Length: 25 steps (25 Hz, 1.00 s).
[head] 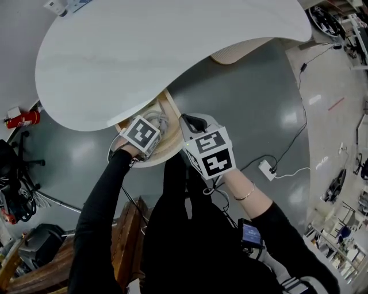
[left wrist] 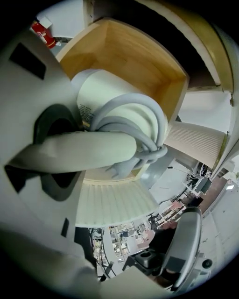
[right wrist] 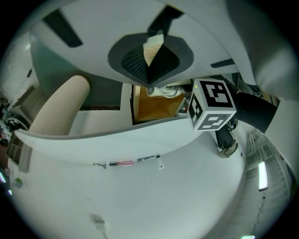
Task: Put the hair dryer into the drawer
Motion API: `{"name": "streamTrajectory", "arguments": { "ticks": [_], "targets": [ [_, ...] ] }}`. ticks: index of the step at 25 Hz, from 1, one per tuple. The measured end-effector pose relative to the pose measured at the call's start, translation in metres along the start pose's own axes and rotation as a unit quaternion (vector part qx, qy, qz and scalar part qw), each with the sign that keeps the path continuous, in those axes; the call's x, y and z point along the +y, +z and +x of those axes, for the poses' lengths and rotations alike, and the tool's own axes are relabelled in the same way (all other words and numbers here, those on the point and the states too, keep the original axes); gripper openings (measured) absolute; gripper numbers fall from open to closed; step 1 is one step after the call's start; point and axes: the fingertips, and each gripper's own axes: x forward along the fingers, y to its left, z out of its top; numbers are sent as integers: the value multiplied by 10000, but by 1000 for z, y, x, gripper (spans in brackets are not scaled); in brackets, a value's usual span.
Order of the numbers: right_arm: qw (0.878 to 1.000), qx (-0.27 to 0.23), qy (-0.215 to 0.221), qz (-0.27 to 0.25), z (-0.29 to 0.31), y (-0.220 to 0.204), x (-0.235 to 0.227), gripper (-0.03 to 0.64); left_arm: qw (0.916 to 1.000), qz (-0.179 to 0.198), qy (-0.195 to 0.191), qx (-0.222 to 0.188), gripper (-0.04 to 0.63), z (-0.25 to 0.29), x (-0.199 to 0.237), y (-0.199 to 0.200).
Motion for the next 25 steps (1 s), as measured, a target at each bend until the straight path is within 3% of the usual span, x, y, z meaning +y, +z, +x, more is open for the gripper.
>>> {"name": "streamTrajectory", "arguments": {
  "ticks": [25],
  "targets": [
    [9996,288,-44,0,17,-5,-6,2,9993,-92,263,261,103,36,27,17]
  ]
}}
